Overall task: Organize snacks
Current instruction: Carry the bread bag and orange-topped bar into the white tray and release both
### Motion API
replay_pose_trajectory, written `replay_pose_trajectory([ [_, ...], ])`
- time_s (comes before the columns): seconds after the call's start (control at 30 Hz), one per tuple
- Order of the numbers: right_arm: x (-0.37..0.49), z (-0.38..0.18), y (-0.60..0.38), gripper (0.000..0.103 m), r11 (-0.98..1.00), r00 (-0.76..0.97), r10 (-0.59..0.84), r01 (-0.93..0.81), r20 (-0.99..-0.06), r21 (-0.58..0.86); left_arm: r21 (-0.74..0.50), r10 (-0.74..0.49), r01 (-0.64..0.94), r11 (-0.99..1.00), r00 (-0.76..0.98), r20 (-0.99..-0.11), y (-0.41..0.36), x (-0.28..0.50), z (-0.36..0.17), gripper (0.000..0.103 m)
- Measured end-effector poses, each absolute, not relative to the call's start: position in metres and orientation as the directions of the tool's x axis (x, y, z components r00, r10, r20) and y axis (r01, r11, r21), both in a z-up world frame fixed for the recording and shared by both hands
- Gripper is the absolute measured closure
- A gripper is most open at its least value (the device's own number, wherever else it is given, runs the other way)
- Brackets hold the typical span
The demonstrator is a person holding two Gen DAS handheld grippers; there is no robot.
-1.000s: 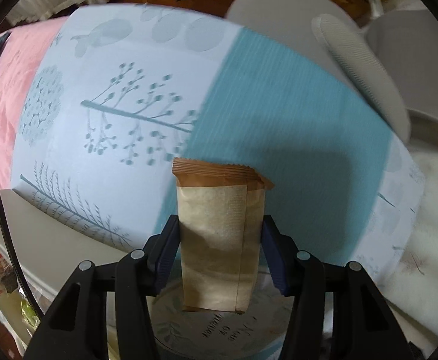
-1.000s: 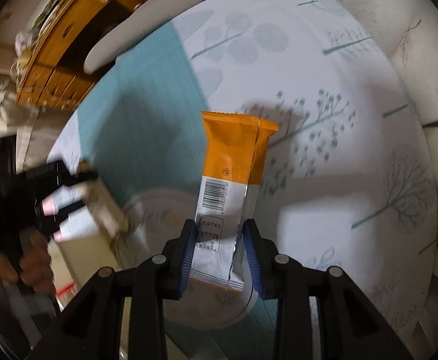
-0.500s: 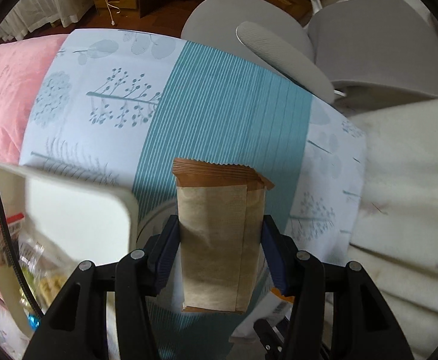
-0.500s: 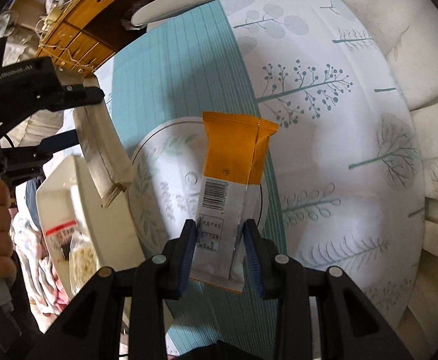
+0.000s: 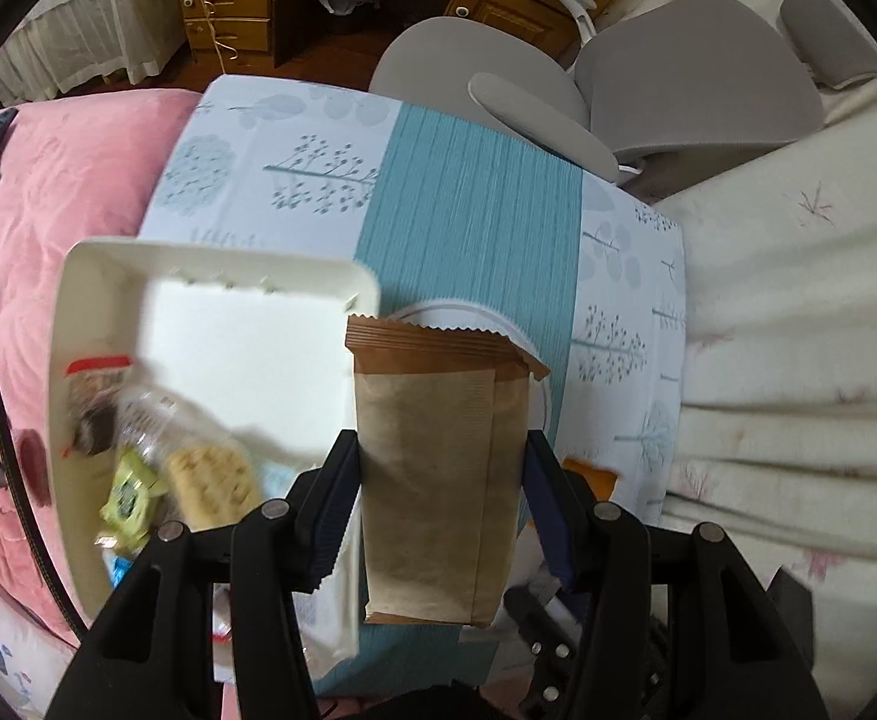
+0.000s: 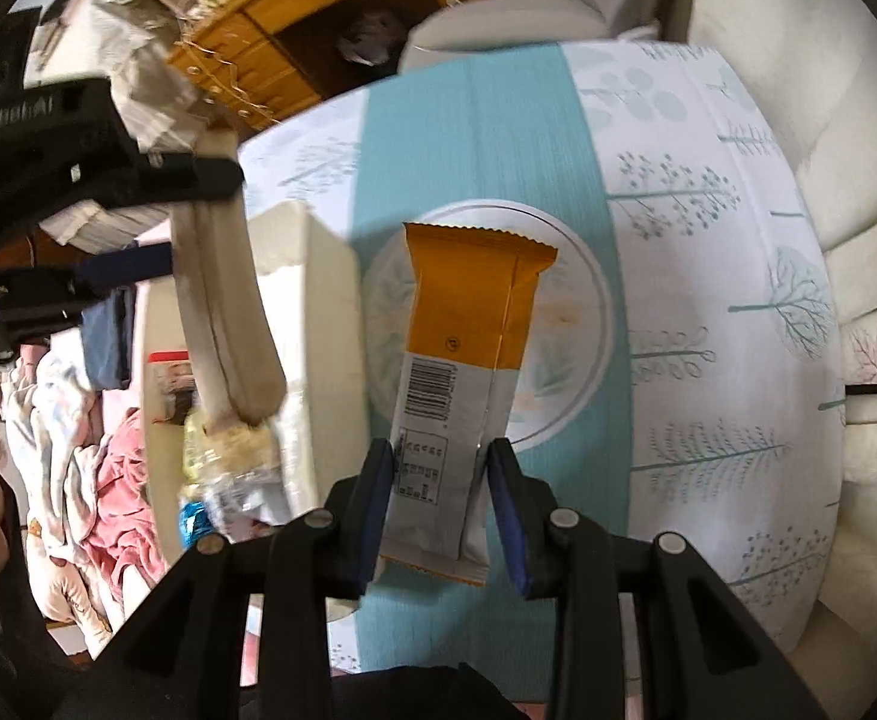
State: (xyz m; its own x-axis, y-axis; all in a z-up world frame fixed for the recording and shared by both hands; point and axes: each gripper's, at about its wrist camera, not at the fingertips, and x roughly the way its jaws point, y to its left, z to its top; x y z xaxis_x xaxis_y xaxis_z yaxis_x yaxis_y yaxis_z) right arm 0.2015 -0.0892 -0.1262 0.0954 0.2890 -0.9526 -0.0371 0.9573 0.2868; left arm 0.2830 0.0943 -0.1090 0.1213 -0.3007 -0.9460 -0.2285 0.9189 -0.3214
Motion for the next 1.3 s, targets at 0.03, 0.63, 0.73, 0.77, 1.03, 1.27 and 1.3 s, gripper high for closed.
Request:
replay_pose_trajectory([
  [0.03,0.199,-0.124,-0.084,0.07,0.957,0.104,0.291,-0.044,-0.951,0.287,-0.325,-0.303,-0.228,0.918,0.126,-0.944,0.098,0.277,-0.107,0.051],
  [0.63,0.13,-0.092,-0.007,0.07,0.956,0.256,0.292,-0.11,-0.921,0.272,-0.312,-0.294,-0.162,0.936,0.129,-0.947,0.184,0.181,-0.103,0.051],
  [0.73,0.123,-0.092,0.007,0.07,0.957,0.27,0.289,-0.097,-0.918,0.273,-0.33,-0.312,-0.15,0.932,0.132,-0.941,0.196,0.172,-0.109,0.051],
  [0.77,0.12,-0.092,0.011,0.07,0.957,0.275,0.289,-0.096,-0.917,0.273,-0.334,-0.316,-0.143,0.931,0.138,-0.939,0.2,0.169,-0.111,0.051],
  [1.03,0.098,-0.091,0.041,0.069,0.963,0.315,0.271,-0.094,-0.91,0.254,-0.369,-0.35,-0.084,0.926,0.182,-0.919,0.228,0.143,-0.119,0.05],
  [1.27,0.084,-0.1,0.051,0.058,0.958,0.327,0.288,-0.091,-0.9,0.273,-0.392,-0.374,-0.054,0.918,0.207,-0.904,0.24,0.129,-0.123,0.033],
  [1.3,0.083,-0.103,0.051,0.056,0.957,0.323,0.289,-0.08,-0.901,0.278,-0.398,-0.379,-0.05,0.916,0.215,-0.9,0.241,0.126,-0.123,0.031],
])
